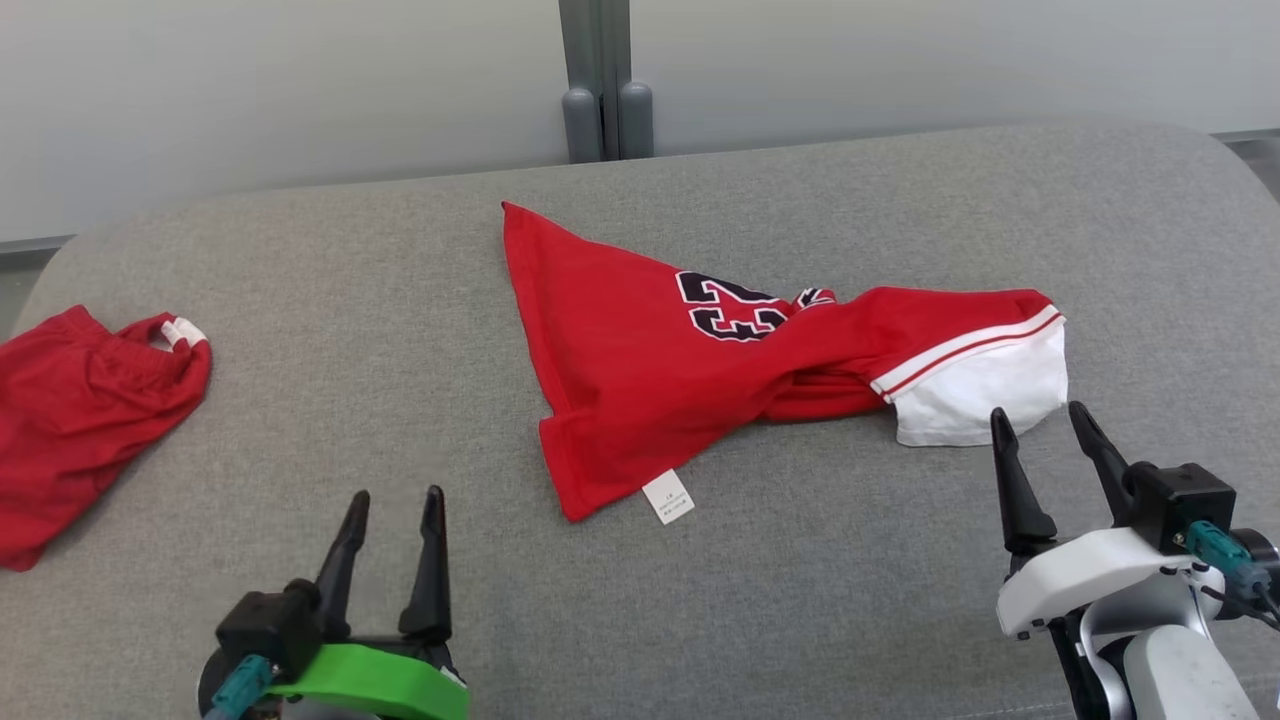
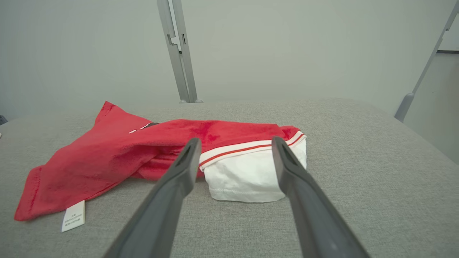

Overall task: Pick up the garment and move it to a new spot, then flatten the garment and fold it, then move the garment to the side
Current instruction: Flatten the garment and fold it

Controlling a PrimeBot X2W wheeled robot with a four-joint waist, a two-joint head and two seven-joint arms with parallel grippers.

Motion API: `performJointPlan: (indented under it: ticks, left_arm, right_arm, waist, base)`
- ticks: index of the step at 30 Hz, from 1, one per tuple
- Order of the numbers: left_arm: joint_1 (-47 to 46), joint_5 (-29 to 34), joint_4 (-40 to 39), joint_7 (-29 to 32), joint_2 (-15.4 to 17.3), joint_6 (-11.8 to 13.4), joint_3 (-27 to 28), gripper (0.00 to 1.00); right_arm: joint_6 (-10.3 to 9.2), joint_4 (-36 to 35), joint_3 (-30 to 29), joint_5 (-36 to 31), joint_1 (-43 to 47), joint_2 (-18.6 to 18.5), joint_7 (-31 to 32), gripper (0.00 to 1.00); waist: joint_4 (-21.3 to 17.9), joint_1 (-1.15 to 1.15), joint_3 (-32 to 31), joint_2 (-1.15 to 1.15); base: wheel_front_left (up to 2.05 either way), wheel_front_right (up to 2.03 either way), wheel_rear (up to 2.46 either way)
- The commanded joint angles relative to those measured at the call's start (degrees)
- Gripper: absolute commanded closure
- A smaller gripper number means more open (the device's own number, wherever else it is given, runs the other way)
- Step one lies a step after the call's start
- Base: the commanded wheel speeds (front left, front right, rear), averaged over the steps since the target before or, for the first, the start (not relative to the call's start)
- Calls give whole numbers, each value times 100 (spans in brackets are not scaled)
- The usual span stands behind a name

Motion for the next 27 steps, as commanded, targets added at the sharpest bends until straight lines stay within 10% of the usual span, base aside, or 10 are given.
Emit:
performJointPlan:
  ticks: [1,12,27]
  left_arm:
    - [-77,15,97,6,14,-27,-131,0]
    - [-1334,-423,1792,46,20,-26,-1622,0]
    - [-2419,-823,3204,60,22,334,-2038,0]
  right_arm:
    - [-6,31,-84,34,-75,-26,49,0]
    - [-7,777,-676,81,-627,-356,638,0]
    - [-7,2377,-148,140,-2048,-767,663,0]
  waist:
    - [-22,0,77,0]
    - [-151,0,651,0]
    - [-470,0,1364,0]
  base:
    - [0,0,0]
    - [0,0,0]
    - [0,0,0]
